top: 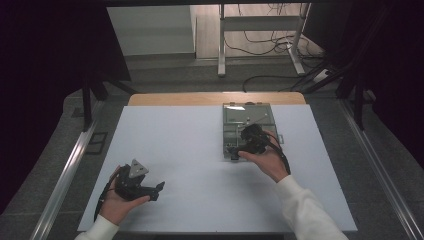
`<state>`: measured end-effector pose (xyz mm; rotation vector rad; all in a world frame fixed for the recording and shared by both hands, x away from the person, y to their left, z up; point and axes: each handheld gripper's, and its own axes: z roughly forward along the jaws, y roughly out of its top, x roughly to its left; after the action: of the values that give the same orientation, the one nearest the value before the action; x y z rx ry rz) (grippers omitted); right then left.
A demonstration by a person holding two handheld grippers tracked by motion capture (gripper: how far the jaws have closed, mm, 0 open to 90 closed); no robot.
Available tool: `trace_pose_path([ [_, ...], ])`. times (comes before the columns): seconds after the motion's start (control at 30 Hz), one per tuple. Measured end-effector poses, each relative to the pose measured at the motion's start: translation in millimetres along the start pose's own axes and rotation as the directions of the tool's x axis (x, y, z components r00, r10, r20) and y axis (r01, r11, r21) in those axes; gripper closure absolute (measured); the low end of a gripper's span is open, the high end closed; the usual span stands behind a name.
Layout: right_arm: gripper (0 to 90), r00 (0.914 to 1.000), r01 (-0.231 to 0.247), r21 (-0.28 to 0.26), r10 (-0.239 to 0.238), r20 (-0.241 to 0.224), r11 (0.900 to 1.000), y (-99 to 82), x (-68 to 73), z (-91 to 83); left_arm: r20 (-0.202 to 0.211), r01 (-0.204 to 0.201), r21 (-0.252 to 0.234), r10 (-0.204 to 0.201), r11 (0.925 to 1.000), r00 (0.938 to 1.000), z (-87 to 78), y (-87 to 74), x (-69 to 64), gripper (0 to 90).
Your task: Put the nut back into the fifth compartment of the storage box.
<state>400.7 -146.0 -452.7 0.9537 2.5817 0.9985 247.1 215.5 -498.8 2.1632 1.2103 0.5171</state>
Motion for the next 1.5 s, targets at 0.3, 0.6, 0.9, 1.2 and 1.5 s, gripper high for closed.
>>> trace_pose_path([
  [0.3, 22.7, 1.0, -0.005, -0.126, 0.005, 0.0, 0.992, -18.6, 4.6, -38.2, 0.015, -0.018, -0.012, 0.018, 0.9998, 0.9997, 3.4, 3.7, -1.2, 6.3],
  [0.6, 18.6, 0.9992, -0.035, -0.142, 0.037, 0.012, 0.9892, -70.1, 6.1, -76.7, 0.039, -0.017, -0.019, 0.018, 0.9997, 0.9991, 3.6, 4.6, -0.5, 6.3],
  [0.9, 17.2, 0.9942, -0.084, -0.138, 0.092, 0.056, 0.9869, -122.9, -8.8, -105.6, 0.032, -0.024, -0.018, 0.024, 0.9995, 0.9992, 4.6, 6.5, -2.2, 6.3],
  [1.2, 16.5, 0.9797, -0.177, -0.155, 0.189, 0.066, 0.9719, -158.2, -29.0, -109.5, 0.03, -0.017, -0.019, 0.018, 0.9997, 0.9994, 5.8, 6.6, 0.9, 6.8],
  [1.5, 16.0, 0.9886, -0.113, -0.133, 0.125, 0.084, 0.9847, -155.4, -20.6, -100.5, 0.025, -0.009, -0.03, 0.01, 0.9995, 0.9996, 5.5, 6.1, 1.6, 6.8],
])
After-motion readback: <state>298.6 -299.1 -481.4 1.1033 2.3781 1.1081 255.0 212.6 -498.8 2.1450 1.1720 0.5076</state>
